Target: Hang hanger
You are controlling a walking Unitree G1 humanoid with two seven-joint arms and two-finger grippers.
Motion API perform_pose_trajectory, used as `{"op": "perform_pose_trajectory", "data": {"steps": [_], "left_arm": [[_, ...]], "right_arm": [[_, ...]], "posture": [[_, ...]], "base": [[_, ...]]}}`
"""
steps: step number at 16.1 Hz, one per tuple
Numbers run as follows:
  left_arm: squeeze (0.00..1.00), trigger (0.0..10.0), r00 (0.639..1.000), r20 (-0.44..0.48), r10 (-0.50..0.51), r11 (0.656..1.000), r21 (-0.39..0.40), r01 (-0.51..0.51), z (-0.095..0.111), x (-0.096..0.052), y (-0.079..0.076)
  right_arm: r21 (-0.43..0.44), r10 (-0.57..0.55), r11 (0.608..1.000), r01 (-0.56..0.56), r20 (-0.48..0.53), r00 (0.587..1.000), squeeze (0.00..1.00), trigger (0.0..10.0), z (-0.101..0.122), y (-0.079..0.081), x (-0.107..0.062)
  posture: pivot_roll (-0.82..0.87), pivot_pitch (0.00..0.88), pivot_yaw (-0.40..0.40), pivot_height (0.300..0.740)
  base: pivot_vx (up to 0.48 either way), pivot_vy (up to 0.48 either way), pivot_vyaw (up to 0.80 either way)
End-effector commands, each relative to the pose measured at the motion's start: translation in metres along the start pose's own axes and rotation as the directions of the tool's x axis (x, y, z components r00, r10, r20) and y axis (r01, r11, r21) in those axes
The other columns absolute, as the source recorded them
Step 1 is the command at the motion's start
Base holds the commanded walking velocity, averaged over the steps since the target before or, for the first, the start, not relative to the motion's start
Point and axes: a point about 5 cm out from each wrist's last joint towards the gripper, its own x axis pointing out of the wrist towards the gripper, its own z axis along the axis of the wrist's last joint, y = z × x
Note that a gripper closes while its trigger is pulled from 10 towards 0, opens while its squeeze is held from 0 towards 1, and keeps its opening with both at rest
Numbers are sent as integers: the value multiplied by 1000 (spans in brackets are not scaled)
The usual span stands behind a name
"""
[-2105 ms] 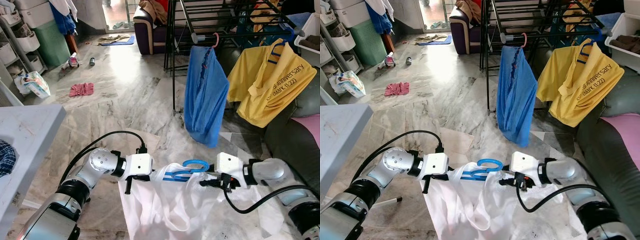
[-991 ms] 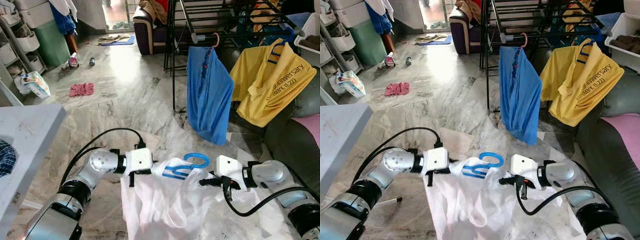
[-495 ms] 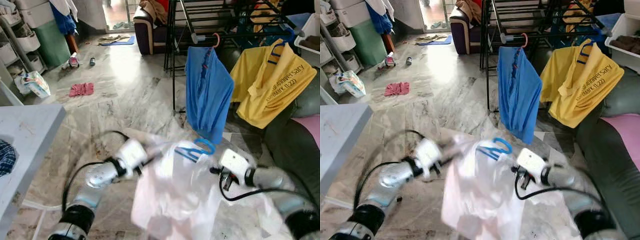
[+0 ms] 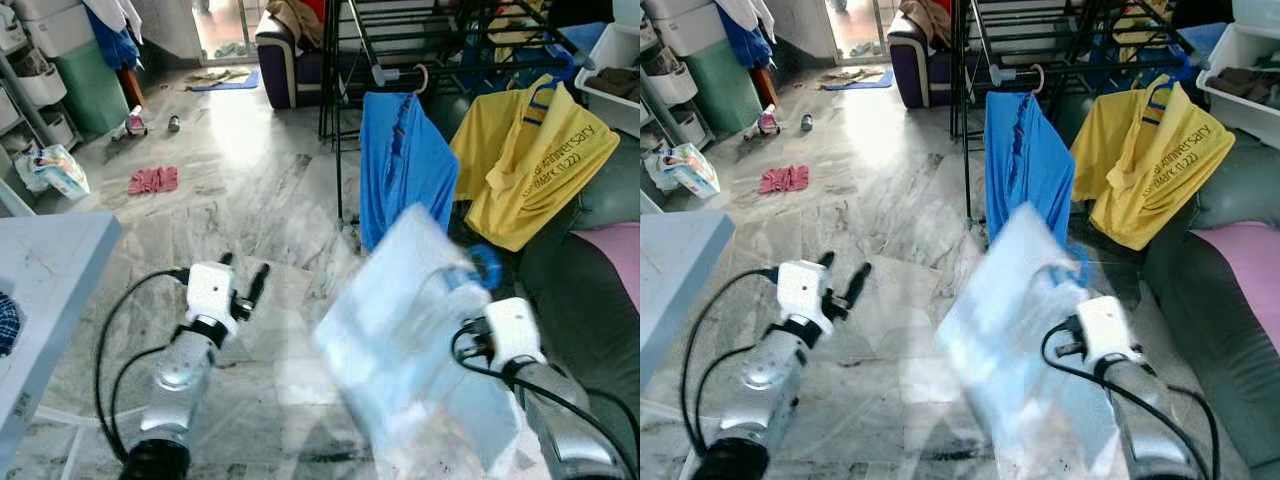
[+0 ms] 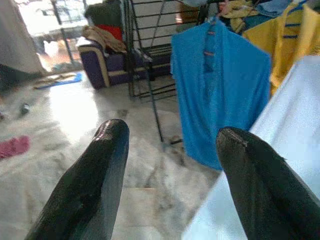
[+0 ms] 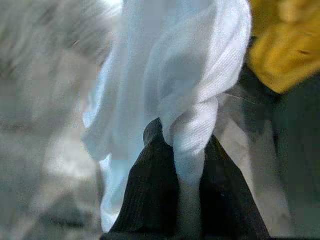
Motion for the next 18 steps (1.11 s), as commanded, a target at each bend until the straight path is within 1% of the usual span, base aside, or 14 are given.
{"op": "perform_pose_trajectory", "data": {"steps": [1, 2, 3, 4, 5, 6, 9, 11, 12, 14, 15, 18], "left_arm": [[0, 10000, 1000, -2, 11, 1000, 10, -11, 1, -1, 0], [0, 10000, 999, -29, 37, 999, -20, -38, -3, -1, -2], [0, 10000, 998, -42, 42, 999, -26, -43, -3, 0, -2], [0, 10000, 998, -48, 37, 999, -25, -38, -2, 1, -2], [0, 10000, 998, -53, 38, 999, -23, -40, -1, 2, -2], [0, 10000, 998, -53, 34, 999, -41, -36, 0, 5, -2], [0, 10000, 998, -48, 31, 998, -53, -34, 3, 8, -3], [0, 10000, 999, -48, 9, 997, -80, -13, 4, 9, -9], [0, 10000, 999, -47, -13, 996, -89, 8, 4, 9, -14], [0, 10000, 999, -47, -22, 996, -88, 18, 4, 10, -18], [0, 10000, 999, -46, -26, 996, -91, 22, 4, 10, -19], [0, 10000, 999, -46, -30, 995, -96, 26, 6, 12, -21]], "right_arm": [[51, -84, 995, 82, 36, 996, 0, 235, 8, -7, -5], [94, -152, 984, 150, 18, 988, 0, 510, 3, -8, -11], [132, -182, 975, 181, -3, 983, 0, 0, 0, -8, -14], [150, -207, 967, 207, -15, 978, 0, 667, 0, -8, -15], [144, -226, 963, 226, -20, 974, 0, 4784, 0, -9, -16], [162, -239, 957, 239, -23, 971, 0, 10000, 1, -10, -15], [167, -252, 953, 253, -26, 967, 0, 10000, 6, -10, -12], [176, -251, 952, 252, -26, 968, 0, 10000, 9, -8, -10], [172, -243, 954, 244, -27, 970, 0, 10000, 10, -5, -8], [174, -239, 955, 240, -28, 971, 0, 10000, 10, -3, -7], [175, -233, 956, 235, -30, 972, 0, 10000, 10, -1, -7], [169, -221, 960, 222, -24, 975, 0, 10000, 10, 3, -5]], "posture": [[-77, 0, 31, 740], [-86, 0, 39, 740], [-88, 0, 42, 740], [-90, 0, 43, 740], [-89, 0, 43, 740], [-88, 0, 42, 740], [-84, 0, 43, 740], [-80, 0, 43, 740], [-81, 0, 43, 740], [-81, 0, 43, 740], [-82, 0, 42, 740], [-84, 0, 44, 740]], "base": [[0, 0, 0], [0, 0, 0], [0, 0, 0], [0, 0, 0], [0, 0, 0], [0, 0, -450], [266, 0, -800], [300, 0, -800], [326, 0, -800], [345, 0, -731], [364, 0, -425], [376, 0, 0]]}}
